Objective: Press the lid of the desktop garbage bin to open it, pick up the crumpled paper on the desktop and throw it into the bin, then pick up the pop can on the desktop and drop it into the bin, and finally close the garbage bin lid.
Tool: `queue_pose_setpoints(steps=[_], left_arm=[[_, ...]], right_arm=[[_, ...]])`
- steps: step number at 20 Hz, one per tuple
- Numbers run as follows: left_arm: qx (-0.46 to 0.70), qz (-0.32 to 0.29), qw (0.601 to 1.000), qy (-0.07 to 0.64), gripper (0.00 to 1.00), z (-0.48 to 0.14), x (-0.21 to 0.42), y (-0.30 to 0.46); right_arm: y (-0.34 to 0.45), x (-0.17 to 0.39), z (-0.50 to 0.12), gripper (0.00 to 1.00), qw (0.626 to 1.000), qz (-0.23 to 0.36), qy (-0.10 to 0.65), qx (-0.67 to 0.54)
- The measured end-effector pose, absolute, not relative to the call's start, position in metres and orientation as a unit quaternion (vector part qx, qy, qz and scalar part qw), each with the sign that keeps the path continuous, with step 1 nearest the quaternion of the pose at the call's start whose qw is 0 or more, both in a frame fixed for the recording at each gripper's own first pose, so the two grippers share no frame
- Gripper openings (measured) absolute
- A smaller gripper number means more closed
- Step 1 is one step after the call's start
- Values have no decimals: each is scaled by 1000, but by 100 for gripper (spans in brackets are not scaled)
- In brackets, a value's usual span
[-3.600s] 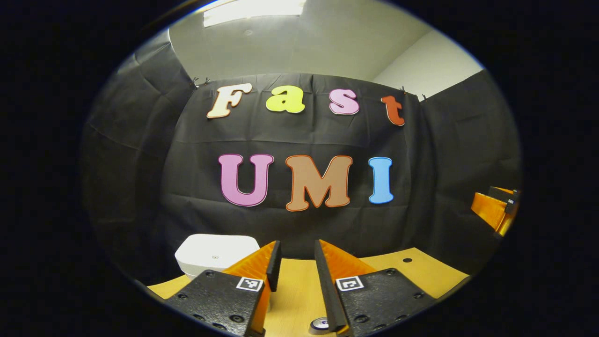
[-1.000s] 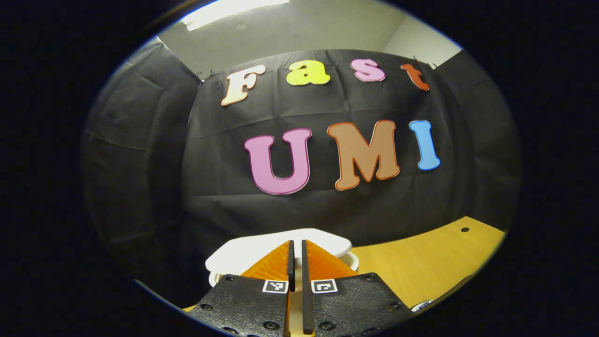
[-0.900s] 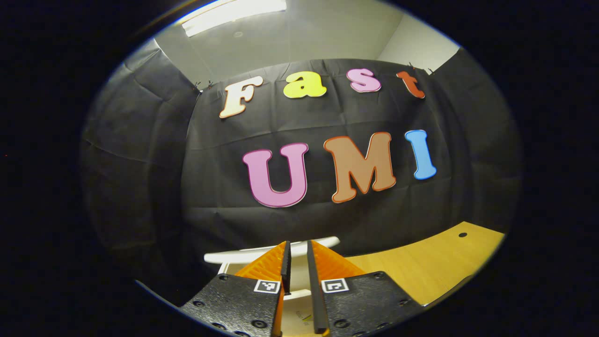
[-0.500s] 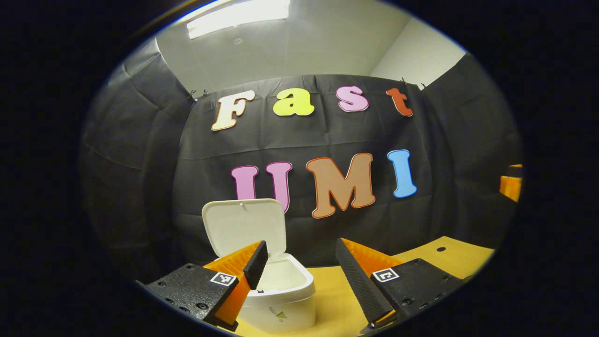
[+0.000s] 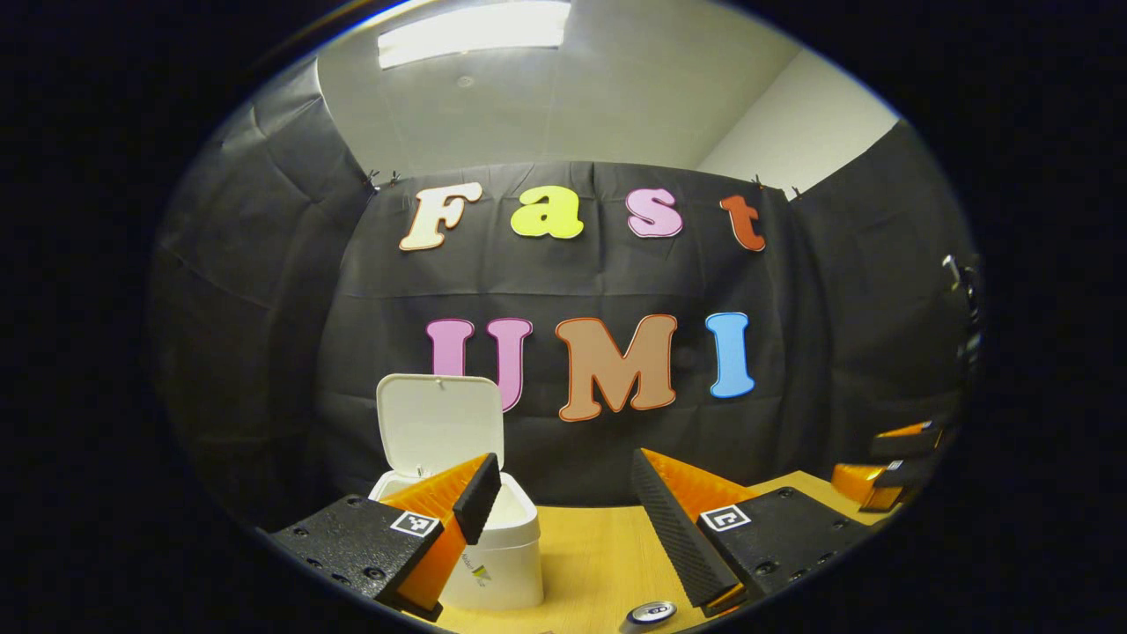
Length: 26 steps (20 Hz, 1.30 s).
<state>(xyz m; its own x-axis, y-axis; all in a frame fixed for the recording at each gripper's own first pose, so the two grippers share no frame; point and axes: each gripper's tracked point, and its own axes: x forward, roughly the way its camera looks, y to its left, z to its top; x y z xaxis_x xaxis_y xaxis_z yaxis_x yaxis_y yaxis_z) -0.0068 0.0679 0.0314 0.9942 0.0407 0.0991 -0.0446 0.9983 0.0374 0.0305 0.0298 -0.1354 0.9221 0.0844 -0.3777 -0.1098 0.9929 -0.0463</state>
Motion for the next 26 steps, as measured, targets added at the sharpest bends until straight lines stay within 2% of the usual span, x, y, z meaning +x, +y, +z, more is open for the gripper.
queue_pose_setpoints(steps=[1,2,3,7,8,16,24,26], left_arm=[[22,23,998,-47,92,31,-9,69],[24,27,998,-45,96,30,-11,72],[25,30,998,-44,92,31,-13,74],[33,46,998,-39,96,28,-17,86],[35,49,998,-35,92,26,-18,89],[47,71,996,-10,92,10,-26,108],[58,86,995,6,92,3,-31,121],[61,89,994,9,92,1,-31,124]], right_arm=[[34,28,-155,98,974,59,216,-39],[39,24,-174,98,968,68,239,-45],[43,21,-192,98,961,77,259,-51],[53,8,-256,98,935,100,331,-76],[55,3,-271,98,928,105,347,-83],[69,-40,-370,98,867,148,464,-109],[68,-74,-424,98,817,164,542,-110],[70,-70,-426,99,817,162,545,-94]])
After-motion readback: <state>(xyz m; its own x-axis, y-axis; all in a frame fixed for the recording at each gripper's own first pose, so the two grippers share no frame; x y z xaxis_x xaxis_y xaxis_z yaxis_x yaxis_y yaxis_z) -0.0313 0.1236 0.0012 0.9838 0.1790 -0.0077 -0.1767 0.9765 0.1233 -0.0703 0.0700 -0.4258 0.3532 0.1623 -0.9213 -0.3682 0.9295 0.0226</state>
